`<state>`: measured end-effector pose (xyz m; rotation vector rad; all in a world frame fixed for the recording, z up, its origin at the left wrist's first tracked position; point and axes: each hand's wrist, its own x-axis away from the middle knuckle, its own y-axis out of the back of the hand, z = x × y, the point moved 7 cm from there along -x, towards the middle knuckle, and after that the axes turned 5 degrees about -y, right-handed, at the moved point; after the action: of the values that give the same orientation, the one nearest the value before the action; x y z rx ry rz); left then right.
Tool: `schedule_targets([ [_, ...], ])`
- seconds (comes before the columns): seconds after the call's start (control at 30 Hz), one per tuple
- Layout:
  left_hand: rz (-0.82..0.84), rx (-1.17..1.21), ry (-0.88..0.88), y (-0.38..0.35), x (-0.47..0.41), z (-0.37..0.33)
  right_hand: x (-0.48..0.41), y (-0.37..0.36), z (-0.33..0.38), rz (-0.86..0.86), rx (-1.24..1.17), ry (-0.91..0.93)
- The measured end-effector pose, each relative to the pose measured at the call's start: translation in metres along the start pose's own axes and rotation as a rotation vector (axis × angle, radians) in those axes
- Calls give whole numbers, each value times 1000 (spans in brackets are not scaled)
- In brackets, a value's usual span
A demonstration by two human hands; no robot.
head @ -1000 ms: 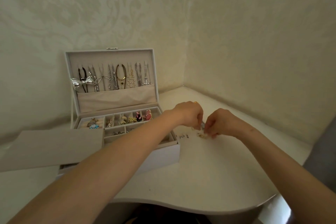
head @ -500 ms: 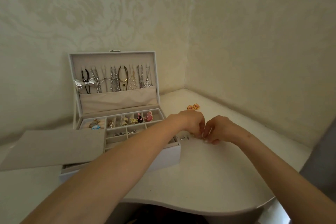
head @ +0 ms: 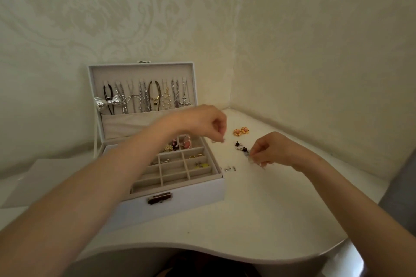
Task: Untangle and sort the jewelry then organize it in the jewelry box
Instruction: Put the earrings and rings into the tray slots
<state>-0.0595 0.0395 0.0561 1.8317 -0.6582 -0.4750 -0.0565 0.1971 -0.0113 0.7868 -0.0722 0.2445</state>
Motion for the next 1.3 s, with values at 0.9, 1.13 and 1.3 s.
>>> schedule_targets([
  [0.9,-386,134,373,29,119,115,4,-109,156,105,-83,404],
  [1.13,-339,35,166,4,47,48,-29,11,43,-325,127,31],
  [1.3,-136,-106,43,-34,-41,12,-41,15,-25,-209,304,-192],
])
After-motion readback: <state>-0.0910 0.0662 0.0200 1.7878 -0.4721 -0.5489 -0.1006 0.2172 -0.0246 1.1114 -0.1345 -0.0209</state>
